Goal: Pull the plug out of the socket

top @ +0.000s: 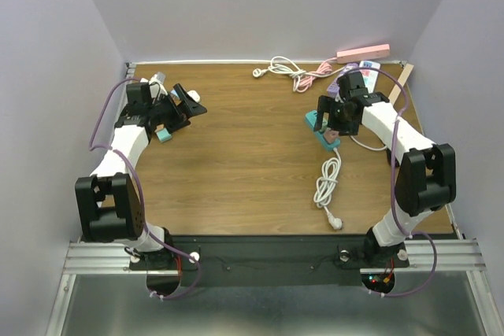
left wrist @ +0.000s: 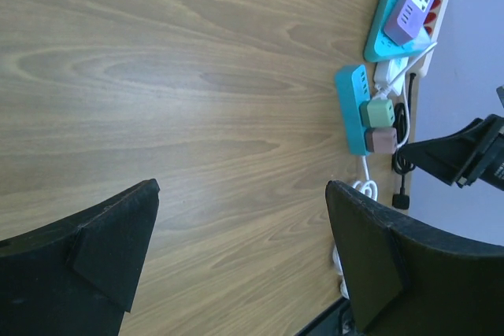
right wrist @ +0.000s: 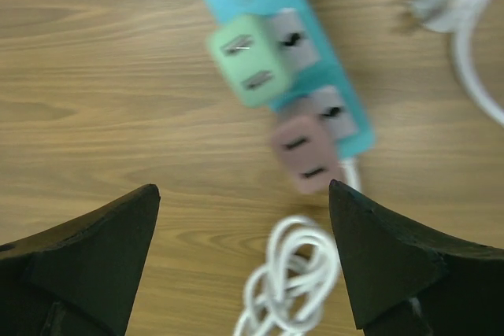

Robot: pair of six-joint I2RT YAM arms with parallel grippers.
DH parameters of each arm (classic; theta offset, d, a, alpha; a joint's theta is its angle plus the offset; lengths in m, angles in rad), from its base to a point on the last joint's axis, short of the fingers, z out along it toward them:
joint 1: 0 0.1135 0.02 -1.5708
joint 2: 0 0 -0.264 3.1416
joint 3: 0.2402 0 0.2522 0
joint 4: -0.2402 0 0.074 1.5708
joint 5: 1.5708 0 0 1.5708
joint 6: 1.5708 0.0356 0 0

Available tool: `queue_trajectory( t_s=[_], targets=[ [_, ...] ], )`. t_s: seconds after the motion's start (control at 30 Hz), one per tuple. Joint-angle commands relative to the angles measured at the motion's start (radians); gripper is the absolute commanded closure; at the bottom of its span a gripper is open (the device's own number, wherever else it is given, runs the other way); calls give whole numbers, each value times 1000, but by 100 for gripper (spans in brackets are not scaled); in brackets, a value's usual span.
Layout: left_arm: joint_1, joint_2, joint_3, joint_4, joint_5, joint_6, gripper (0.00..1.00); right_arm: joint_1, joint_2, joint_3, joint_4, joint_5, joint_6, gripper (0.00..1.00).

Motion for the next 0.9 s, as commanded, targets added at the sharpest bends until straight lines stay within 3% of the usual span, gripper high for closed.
queue_trajectory(
  t_s=[0.0, 0.13, 0.33, 0.87],
  targets=[
    [2, -53, -30, 42, 40, 0, 1, 4, -41, -8, 1, 233, -117, 6],
    [2, -74, -52, 53, 38, -8, 1, 4, -37, -13, 7, 262, -145, 5],
    [1, -73, -78, 73, 38, -22, 1, 7, 32, -11, 29, 161, -178, 5],
    [1, -93, -136, 73, 37, -11, 1, 82, 199, 47, 104, 109, -166, 9]
  ],
)
